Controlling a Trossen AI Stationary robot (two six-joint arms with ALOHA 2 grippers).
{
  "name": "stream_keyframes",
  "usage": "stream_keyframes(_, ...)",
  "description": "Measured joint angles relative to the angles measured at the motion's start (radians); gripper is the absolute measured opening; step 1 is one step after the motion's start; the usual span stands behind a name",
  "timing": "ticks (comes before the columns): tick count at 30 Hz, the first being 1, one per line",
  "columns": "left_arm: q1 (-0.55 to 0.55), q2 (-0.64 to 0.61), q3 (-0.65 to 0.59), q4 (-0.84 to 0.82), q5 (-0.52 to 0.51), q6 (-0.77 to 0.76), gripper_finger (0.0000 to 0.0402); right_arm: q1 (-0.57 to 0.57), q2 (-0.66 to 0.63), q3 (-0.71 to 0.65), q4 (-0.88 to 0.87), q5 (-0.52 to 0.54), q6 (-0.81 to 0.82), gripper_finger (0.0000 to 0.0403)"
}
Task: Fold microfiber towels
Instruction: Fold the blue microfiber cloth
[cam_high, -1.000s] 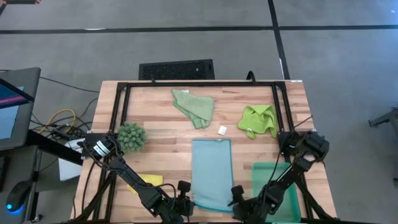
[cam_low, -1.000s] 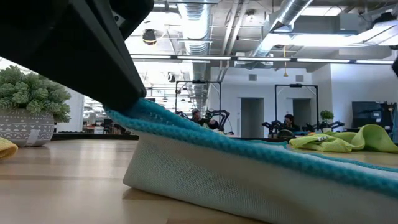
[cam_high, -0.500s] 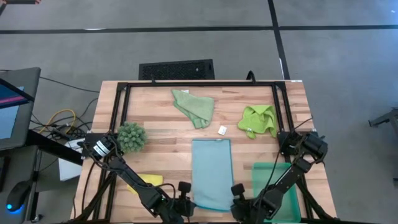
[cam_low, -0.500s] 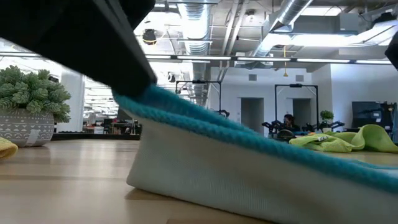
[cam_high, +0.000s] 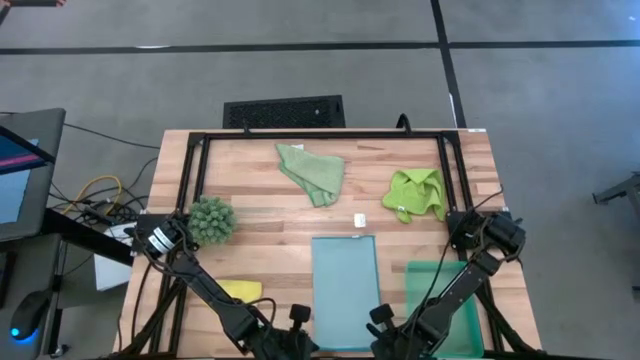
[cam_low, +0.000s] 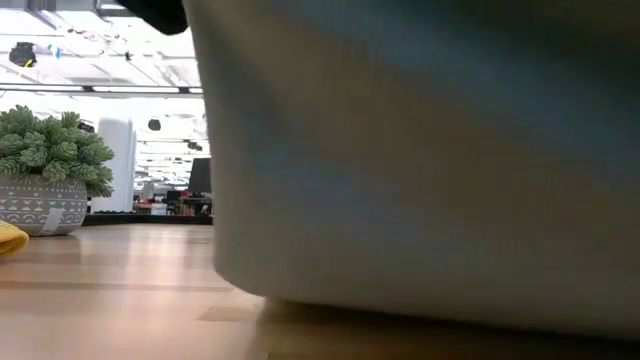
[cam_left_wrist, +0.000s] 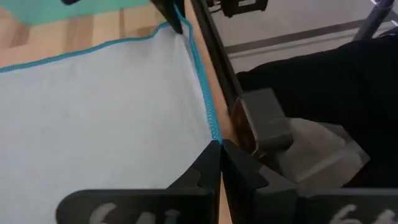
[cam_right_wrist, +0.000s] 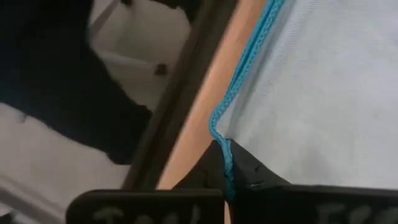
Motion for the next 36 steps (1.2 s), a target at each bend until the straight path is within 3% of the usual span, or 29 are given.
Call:
stream_keyframes(5,0.005,-0.001,0.029,-0.036,-0.076,0.022,0.0,-0.017,-0.049,0.005,-0.055,0.015,-0.031,0.0011)
stream_keyframes(11,0.049,-0.001,0.047,-0.241,-0.252,-0.023,0.0,-0.038,-0.195,-0.019,-0.281,0.268,0.082,0.0013)
stream_keyframes(17,0.129,-0.001,0.048,-0.36,-0.337,-0.031,0.0,-0.135,-0.31,-0.165,-0.272,0.358,0.184,0.0008)
stream_keyframes(27,0.264,-0.001,0.048,-0.612,-0.428,-0.121,0.0,-0.346,-0.336,-0.305,-0.242,0.427,0.184,0.001)
stream_keyframes(36,0.33,-0.001,0.042,-0.663,-0.422,-0.12,0.0,-0.463,-0.336,-0.313,-0.24,0.431,0.13,0.0018)
